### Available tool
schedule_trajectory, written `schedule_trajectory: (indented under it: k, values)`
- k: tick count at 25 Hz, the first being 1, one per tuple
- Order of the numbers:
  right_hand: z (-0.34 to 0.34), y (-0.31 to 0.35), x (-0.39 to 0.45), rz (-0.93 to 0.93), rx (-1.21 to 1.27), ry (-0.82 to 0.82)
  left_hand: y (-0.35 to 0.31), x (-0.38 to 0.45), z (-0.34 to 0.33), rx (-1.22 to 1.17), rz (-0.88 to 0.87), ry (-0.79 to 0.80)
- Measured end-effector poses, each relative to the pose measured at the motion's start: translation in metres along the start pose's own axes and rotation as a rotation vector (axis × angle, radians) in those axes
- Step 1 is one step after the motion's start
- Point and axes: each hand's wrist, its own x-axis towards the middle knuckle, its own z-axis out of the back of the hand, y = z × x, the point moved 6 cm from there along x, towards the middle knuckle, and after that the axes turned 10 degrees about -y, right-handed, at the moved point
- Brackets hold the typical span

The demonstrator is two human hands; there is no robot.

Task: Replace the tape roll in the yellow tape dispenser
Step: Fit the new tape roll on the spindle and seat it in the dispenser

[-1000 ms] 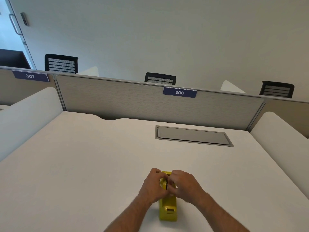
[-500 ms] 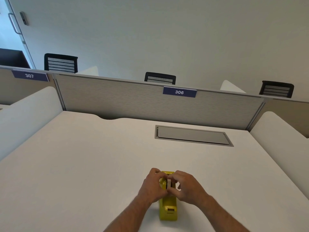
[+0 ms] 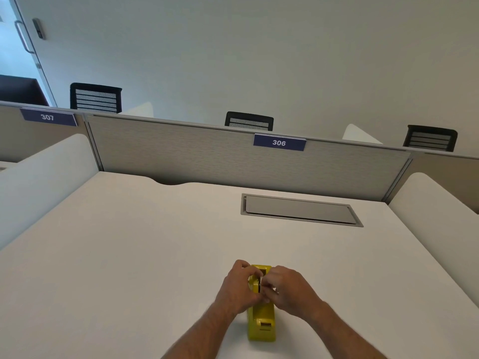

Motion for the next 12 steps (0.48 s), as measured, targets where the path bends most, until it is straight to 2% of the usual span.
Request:
schedule_trajectory:
  k: [12]
  values:
    - [-0.0022, -0.0019, -0.0100, 0.008, -0.010, 0.001, -0.0010, -0.0003, 0.0005, 0.030, 0.004, 0.002]
